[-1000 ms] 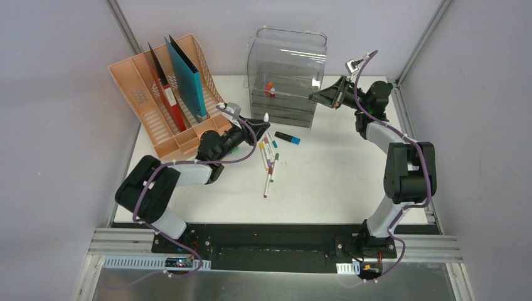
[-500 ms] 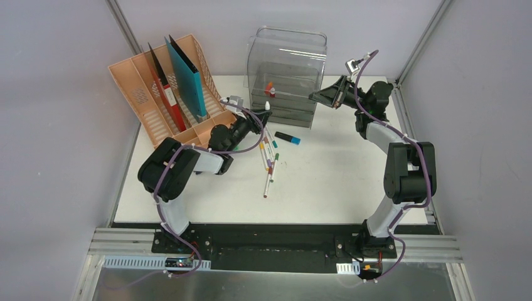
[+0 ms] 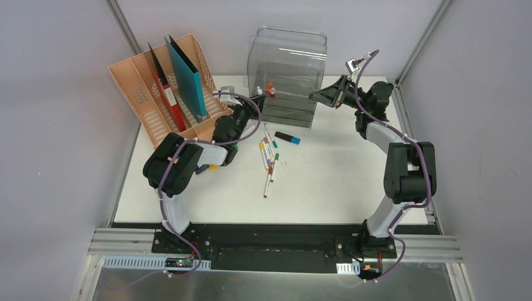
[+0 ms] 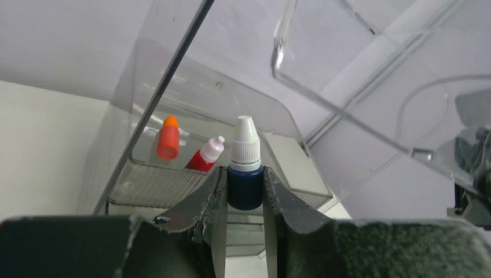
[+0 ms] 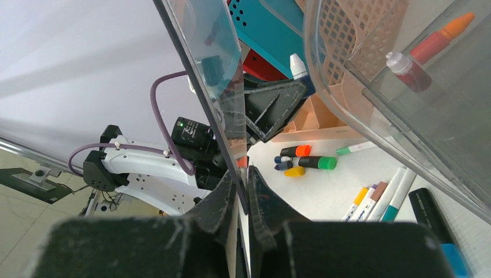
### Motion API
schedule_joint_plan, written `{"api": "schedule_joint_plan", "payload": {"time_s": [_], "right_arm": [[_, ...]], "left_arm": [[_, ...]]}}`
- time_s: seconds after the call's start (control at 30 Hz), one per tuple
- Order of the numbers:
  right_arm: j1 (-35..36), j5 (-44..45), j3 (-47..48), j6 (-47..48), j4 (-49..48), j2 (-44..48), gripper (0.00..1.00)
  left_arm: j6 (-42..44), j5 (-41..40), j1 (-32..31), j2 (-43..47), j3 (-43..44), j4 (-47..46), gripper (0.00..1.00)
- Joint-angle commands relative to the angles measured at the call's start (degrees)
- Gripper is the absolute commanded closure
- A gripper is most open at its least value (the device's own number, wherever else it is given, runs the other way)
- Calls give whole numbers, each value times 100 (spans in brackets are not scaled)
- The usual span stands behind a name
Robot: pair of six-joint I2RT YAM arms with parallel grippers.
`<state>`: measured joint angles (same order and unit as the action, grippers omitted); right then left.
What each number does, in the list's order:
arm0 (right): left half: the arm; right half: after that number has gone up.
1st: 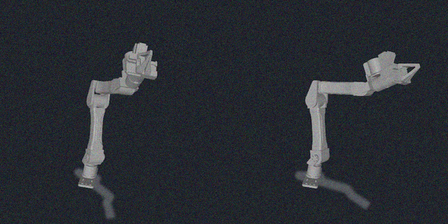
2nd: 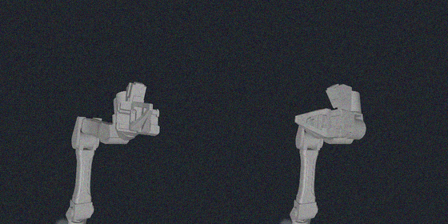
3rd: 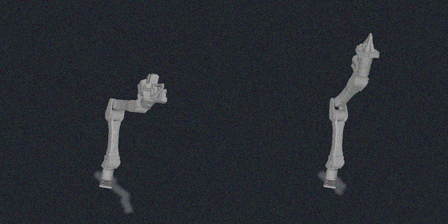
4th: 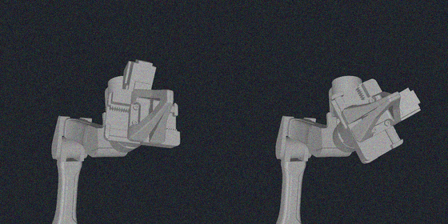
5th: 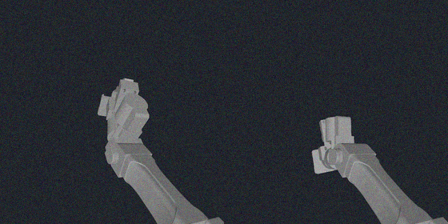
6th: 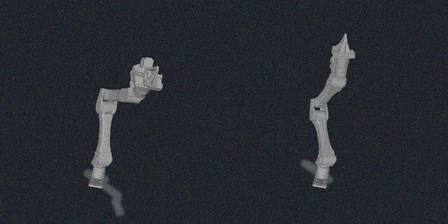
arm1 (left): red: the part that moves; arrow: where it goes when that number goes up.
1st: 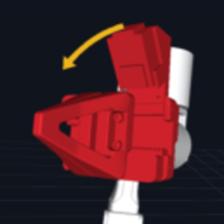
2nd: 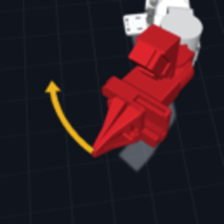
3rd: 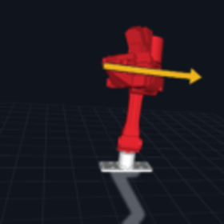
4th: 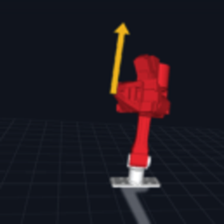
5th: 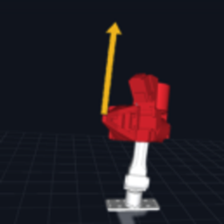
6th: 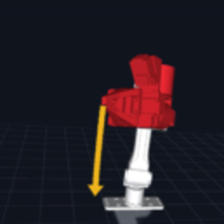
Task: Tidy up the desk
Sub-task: Place the stationery in the drawer.
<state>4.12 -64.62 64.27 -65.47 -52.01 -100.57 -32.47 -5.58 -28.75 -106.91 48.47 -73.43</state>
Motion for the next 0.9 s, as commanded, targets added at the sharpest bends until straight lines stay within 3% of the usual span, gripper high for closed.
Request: {"api": "schedule_joint_plan", "payload": {"time_s": [0.0, 0.43, 0.6, 0.73, 0.87], "right_arm": [[102, -180, 144, -271, -116, 220, 94], [106, -180, 138, -267, -124, 205, 94], [104, -182, 126, -256, -128, 209, 94], [106, -183, 125, -256, -134, 215, 94], [106, -183, 129, -255, -134, 231, 94]], "left_arm": [[-536, -357, 45, -73, 462, 430, 100], [-1658, -973, 42, -162, 1250, 2014, 100], [-2542, -1198, 44, -116, 1688, 3254, 100], [-3062, -1195, 45, -148, 2016, 4011, 92], [-3337, -1153, 49, -202, 2193, 4265, 90]]}}
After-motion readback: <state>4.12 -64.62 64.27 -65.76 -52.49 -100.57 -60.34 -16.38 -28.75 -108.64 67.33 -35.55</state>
